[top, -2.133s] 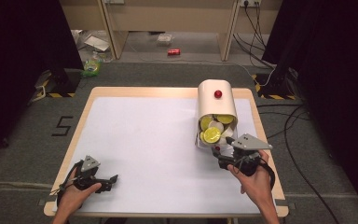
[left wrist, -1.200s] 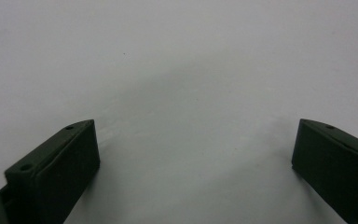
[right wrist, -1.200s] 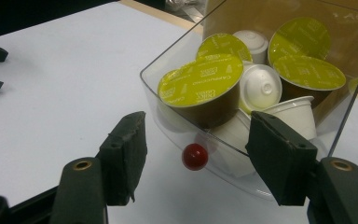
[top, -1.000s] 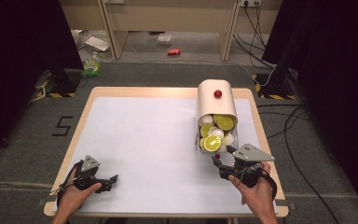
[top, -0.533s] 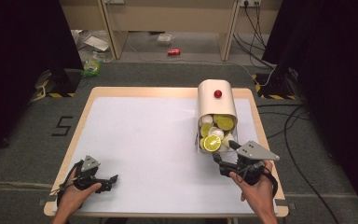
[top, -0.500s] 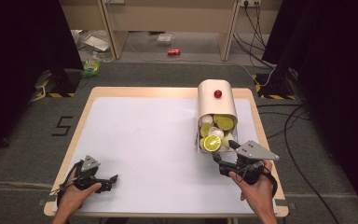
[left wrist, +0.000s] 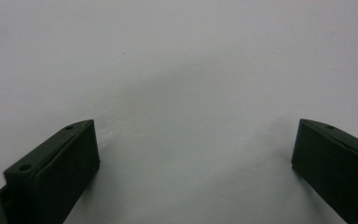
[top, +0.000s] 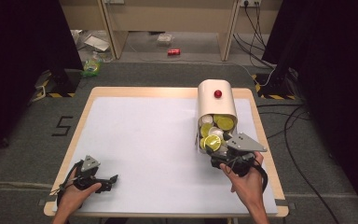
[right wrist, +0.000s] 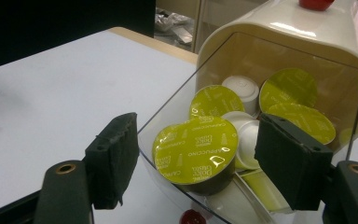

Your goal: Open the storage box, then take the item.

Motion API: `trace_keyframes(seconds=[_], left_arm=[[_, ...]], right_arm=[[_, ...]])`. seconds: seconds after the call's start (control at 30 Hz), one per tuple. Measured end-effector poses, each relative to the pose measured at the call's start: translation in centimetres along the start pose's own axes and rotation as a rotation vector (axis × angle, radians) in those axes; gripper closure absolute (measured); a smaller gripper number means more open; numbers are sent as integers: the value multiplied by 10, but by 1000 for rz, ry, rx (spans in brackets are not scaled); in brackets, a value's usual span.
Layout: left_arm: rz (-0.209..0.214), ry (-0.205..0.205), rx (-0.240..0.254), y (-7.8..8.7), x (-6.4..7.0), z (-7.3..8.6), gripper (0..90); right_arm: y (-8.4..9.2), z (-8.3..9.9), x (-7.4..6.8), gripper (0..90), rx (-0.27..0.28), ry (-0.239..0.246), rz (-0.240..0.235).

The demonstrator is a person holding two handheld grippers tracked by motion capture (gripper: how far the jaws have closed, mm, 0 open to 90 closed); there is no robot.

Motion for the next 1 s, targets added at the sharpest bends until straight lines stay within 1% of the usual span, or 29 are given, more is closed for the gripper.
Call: trace_keyframes(seconds=[0.2,0.33,0.37,0.6,0.73,0.87,0.9,1.0], left_arm=[[1,0,0,0,0,0,0],[1,0,0,0,0,0,0],[1,0,0,0,0,0,0],[2,1,0,0,0,0,0],[1,0,1,0,0,0,0],[1,1,1,0,0,0,0],[1,0,1,0,0,0,0],[1,1,1,0,0,0,0]], right_arm=[[-7,-2,2,286,-10,-6,14],[-14,-1,4,278,-26,-9,26],[-17,0,4,277,-38,-3,30],[-24,2,5,279,-61,-1,31],[-29,5,4,303,-82,4,31],[-30,5,6,325,-87,2,33],[-30,5,6,352,-91,3,29],[-31,6,6,372,-98,4,25]])
Point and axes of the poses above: each handheld gripper's, and its own axes: y roughly backward along the jaws, z roughly out of its underside, x roughly to its right, the point moved 7 cm from there along -y, roughly forward along the jaws, and after that the axes turned 14 degrees about -y, right-handed, at the moved point
